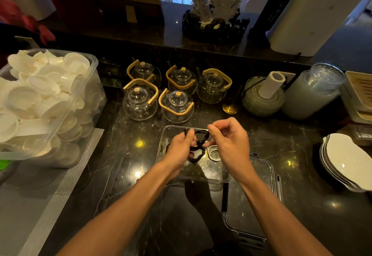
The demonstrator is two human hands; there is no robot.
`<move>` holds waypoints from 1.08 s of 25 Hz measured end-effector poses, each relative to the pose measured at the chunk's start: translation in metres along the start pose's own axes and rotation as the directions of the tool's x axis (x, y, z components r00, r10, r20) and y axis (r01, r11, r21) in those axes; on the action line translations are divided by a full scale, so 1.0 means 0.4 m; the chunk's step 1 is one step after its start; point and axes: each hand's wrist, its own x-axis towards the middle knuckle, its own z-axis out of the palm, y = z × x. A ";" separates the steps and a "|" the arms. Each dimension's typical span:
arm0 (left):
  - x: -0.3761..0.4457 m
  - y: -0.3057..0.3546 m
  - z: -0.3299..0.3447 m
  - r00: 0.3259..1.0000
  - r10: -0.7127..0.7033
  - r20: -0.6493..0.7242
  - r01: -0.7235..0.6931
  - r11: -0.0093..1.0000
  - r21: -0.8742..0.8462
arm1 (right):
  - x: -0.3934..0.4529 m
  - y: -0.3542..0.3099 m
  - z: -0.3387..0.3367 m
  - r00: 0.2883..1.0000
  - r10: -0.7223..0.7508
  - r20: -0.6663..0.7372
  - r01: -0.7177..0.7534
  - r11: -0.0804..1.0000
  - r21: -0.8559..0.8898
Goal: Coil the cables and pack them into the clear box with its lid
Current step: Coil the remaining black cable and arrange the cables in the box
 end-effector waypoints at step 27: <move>0.118 -0.071 -0.111 0.955 -0.197 0.221 -0.137 0.368 0.920 | 0.048 0.252 0.018 0.756 0.559 0.341 -0.228 0.714 -0.662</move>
